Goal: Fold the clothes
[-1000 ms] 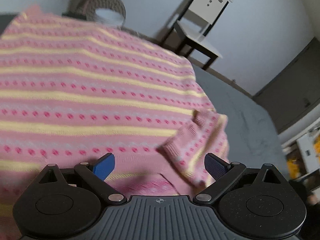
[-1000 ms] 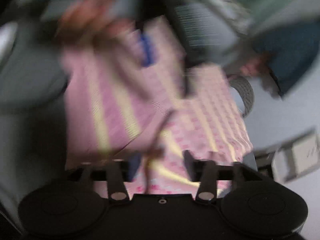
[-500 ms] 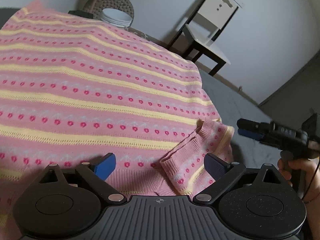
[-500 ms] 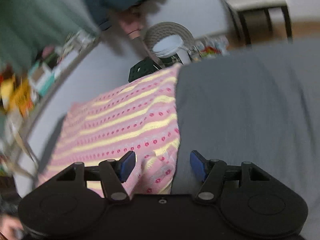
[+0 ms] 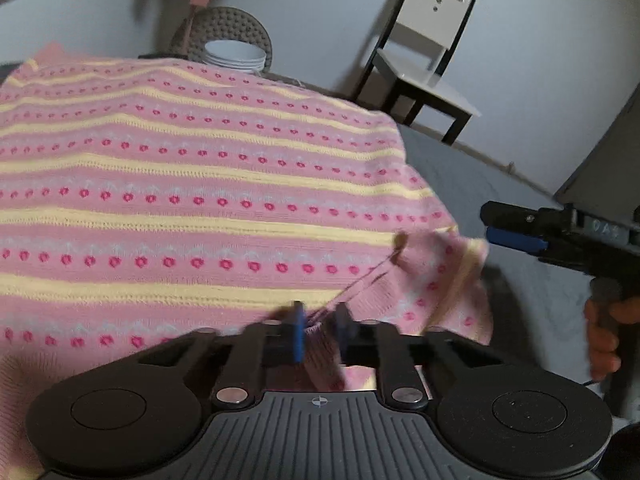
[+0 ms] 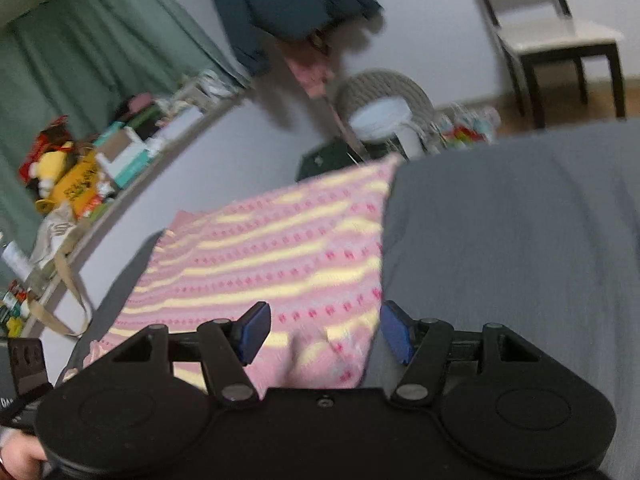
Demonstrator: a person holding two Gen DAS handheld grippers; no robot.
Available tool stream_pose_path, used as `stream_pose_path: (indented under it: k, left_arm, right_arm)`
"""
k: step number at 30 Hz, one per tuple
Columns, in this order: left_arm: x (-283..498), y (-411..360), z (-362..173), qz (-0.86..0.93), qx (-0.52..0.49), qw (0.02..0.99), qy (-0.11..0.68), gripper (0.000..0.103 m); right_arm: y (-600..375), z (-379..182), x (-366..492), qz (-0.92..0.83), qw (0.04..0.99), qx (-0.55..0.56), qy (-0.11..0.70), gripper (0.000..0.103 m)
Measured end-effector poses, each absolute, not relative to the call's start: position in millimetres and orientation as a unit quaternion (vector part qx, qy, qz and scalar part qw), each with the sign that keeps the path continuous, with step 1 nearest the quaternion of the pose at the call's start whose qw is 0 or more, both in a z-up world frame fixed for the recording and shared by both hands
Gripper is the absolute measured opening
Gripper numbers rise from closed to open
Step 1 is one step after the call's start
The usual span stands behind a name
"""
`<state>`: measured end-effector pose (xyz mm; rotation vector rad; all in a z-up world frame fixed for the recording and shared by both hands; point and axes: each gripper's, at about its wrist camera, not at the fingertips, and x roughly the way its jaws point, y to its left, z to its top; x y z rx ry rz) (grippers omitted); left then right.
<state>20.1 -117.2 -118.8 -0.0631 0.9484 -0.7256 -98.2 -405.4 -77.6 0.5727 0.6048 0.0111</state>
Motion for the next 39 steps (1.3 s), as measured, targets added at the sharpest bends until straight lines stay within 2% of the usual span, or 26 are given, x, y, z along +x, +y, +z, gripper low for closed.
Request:
stream_pose_path:
  k: [5, 11, 13, 16, 21, 24, 27, 29, 31, 32, 34, 36, 38, 39]
  left_arm:
    - [13, -101, -98, -0.354, -0.017, 0.842, 0.406, 0.004]
    - [30, -88, -126, -0.347, -0.044, 0.823, 0.447, 0.004]
    - [30, -88, -130, -0.347, -0.04, 0.821, 0.452, 0.004]
    - [29, -87, -128, -0.35, -0.038, 0.822, 0.449, 0.004]
    - [27, -86, -125, -0.345, -0.035, 0.823, 0.45, 0.004]
    - [25, -87, -121, -0.34, -0.017, 0.827, 0.447, 0.004]
    - [24, -89, -123, -0.337, -0.002, 0.828, 0.447, 0.004]
    - [24, -89, -123, -0.335, -0.004, 0.829, 0.449, 0.004]
    - [24, -88, -123, -0.336, -0.008, 0.829, 0.448, 0.004]
    - [23, -87, -123, -0.337, -0.009, 0.829, 0.446, 0.004]
    - [23, -85, -122, -0.343, -0.018, 0.829, 0.441, 0.004]
    - [21, -86, -120, -0.352, -0.027, 0.826, 0.44, 0.004]
    - [18, -90, -122, -0.351, -0.013, 0.826, 0.441, 0.004]
    - [17, -92, -122, -0.35, -0.003, 0.826, 0.442, 0.004]
  right_arm:
    - [-400, -70, -87, 0.028, 0.93, 0.239, 0.278, 0.061]
    - [-384, -74, -66, 0.057, 0.933, 0.163, 0.317, 0.061]
    - [-385, -77, -61, 0.052, 0.934, 0.156, 0.317, 0.057]
    - [-395, -82, -59, 0.029, 0.917, 0.212, 0.338, 0.046]
    - [-416, -82, -76, -0.001, 0.889, 0.264, 0.375, 0.047]
    - [-428, -93, -84, 0.037, 0.863, 0.33, 0.381, 0.046]
    - [-423, -104, -80, 0.045, 0.854, 0.327, 0.401, 0.044]
    - [-414, -107, -74, 0.043, 0.862, 0.305, 0.403, 0.04]
    - [-407, -108, -68, 0.055, 0.864, 0.304, 0.397, 0.019]
    - [-404, -108, -68, 0.05, 0.867, 0.301, 0.395, 0.014]
    - [-402, -104, -71, 0.026, 0.875, 0.278, 0.395, 0.01]
    - [-403, -97, -79, -0.01, 0.885, 0.235, 0.401, 0.001]
    - [-407, -94, -87, -0.055, 0.892, 0.191, 0.407, 0.001]
    - [-415, -97, -91, -0.059, 0.888, 0.201, 0.408, 0.001]
